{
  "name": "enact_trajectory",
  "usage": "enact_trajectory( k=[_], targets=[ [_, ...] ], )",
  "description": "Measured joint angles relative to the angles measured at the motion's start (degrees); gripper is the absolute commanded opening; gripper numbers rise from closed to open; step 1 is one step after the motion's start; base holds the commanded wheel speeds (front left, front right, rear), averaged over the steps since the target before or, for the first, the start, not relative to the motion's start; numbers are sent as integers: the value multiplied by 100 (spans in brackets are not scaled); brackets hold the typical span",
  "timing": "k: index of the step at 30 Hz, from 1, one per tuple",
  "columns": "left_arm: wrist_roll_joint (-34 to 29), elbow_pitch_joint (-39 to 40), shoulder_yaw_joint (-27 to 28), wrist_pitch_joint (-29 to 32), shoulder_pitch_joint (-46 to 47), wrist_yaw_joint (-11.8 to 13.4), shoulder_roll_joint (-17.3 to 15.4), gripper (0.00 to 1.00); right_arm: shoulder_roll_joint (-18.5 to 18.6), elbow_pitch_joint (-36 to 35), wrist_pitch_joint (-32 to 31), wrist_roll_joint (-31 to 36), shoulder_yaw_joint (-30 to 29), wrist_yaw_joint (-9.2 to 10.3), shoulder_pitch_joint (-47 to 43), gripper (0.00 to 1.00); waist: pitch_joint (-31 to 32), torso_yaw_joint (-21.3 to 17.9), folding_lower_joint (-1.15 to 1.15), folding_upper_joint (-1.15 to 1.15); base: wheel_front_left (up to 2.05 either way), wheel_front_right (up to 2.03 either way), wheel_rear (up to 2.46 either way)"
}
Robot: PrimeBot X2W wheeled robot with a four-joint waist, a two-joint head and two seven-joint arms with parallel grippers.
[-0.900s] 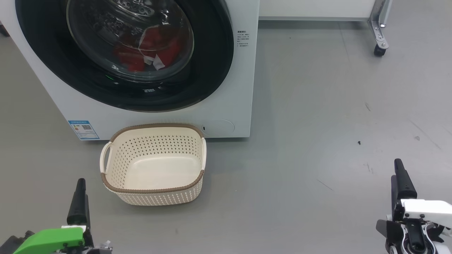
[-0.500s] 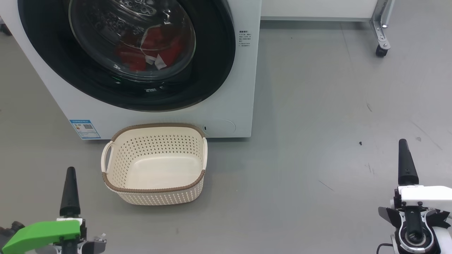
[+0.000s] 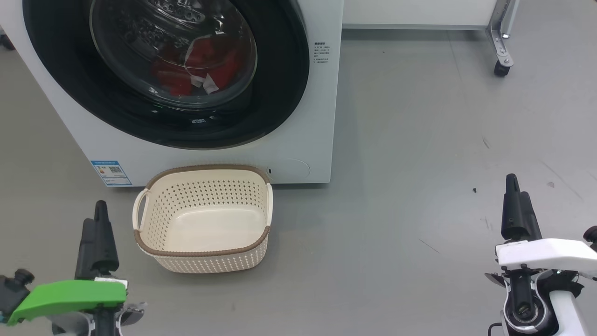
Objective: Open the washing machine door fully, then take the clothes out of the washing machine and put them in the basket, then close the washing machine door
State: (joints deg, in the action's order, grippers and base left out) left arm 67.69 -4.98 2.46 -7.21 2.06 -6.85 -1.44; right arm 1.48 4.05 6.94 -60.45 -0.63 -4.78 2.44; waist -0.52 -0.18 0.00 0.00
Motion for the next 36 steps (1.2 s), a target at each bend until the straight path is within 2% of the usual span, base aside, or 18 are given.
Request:
enact_trajectory(
  k=[8, 16, 21, 36],
  targets=[
    [-1333, 63, -250, -152, -3, -1, -192, 100, 18, -69, 154, 932, 175, 207, -2, 100, -27, -38, 0, 0, 0, 0, 0],
    [-2669, 13, -566, -304, -13, 12, -309, 100, 99, -67, 307, 1990, 390, 511, -5, 100, -82, -66, 0, 0, 0, 0, 0],
    [-3378, -68, -810, -403, -25, 110, -357, 100, 163, -30, 409, 2615, 505, 705, -5, 100, -118, -78, 0, 0, 0, 0, 0],
    [-4937, -503, -1228, -705, -29, 447, -355, 100, 160, 294, 703, 4141, 964, 1010, -4, 100, -231, -143, 0, 0, 0, 0, 0]
  ],
)
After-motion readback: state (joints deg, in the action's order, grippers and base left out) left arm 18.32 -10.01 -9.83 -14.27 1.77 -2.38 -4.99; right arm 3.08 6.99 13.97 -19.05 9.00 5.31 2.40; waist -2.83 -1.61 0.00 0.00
